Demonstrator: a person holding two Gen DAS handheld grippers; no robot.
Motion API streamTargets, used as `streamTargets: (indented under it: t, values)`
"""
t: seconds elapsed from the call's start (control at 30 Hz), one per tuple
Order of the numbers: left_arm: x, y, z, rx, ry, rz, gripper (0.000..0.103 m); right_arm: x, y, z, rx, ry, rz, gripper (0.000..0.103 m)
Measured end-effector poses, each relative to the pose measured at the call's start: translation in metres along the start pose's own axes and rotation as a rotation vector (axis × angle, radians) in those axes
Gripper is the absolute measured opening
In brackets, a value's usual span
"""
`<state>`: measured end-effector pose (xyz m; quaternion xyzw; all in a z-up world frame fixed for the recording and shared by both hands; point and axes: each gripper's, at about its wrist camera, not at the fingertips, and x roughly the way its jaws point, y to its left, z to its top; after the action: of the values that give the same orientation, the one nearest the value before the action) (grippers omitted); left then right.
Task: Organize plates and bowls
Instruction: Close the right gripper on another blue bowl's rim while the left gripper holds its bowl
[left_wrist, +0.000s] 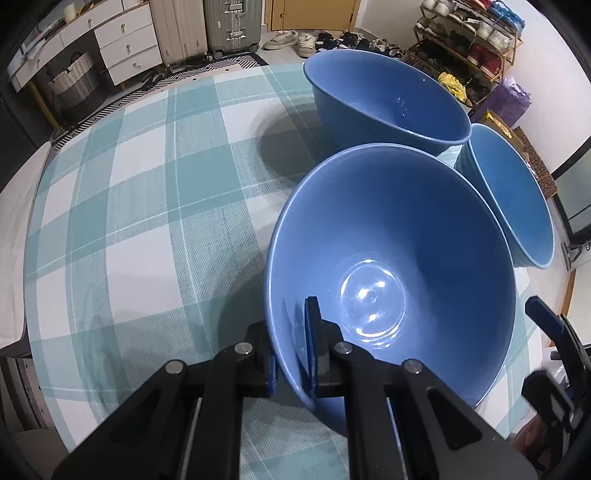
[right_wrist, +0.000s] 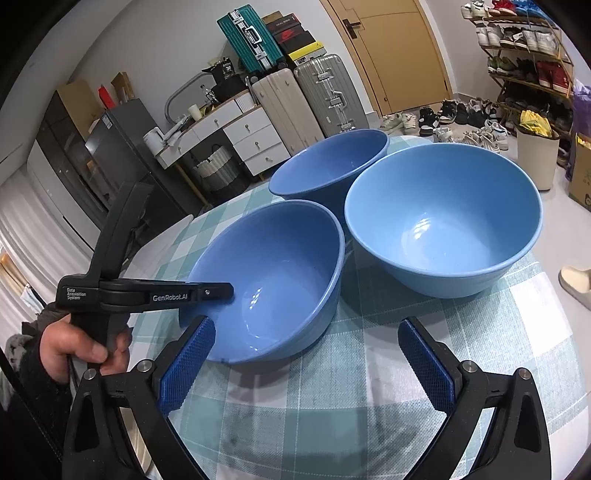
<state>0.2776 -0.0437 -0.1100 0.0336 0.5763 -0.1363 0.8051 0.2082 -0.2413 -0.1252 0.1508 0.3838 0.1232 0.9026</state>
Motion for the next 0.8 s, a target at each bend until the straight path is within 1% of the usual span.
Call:
streamTargets:
  t: [0.13, 0.2, 0.27, 0.33, 0.4, 0.53, 0.6, 0.67, 0.77, 0.8]
  values:
    - [-0.006, 0.002, -0.01, 0.012, 0.01, -0.003, 0.01, 0.004, 0.002, 0.001, 0.014, 0.007, -0.018, 0.098]
    - [-0.009, 0.005, -0.017, 0.018, 0.008, 0.004, 0.01, 0.007, 0.003, 0.0, 0.019, 0.017, -0.014, 0.086]
    - [-0.013, 0.009, -0.024, 0.017, 0.009, 0.002, 0.01, 0.012, 0.006, 0.0, 0.022, 0.038, -0.011, 0.082]
    - [-0.015, 0.015, -0.03, -0.002, 0.016, -0.017, 0.01, 0.016, 0.009, -0.001, 0.018, 0.047, -0.009, 0.081]
    - [-0.016, 0.018, -0.034, -0.011, 0.02, -0.025, 0.01, 0.023, 0.013, -0.002, 0.0, 0.072, -0.003, 0.07]
    - [-0.018, 0.02, -0.041, -0.014, 0.015, -0.029, 0.01, 0.035, 0.021, -0.003, -0.025, 0.103, -0.028, 0.066]
    - [-0.019, 0.02, -0.044, -0.015, 0.011, -0.031, 0.01, 0.039, 0.026, -0.002, -0.047, 0.111, -0.024, 0.053]
    - [-0.021, 0.019, -0.047, -0.014, -0.002, -0.031, 0.011, 0.043, 0.03, -0.002, -0.062, 0.122, -0.04, 0.052]
    - [-0.024, 0.018, -0.052, -0.014, -0.017, -0.033, 0.011, 0.049, 0.033, -0.002, -0.065, 0.137, -0.052, 0.037]
    - [-0.025, 0.017, -0.052, -0.013, -0.02, -0.034, 0.011, 0.05, 0.034, -0.003, -0.074, 0.141, -0.059, 0.034]
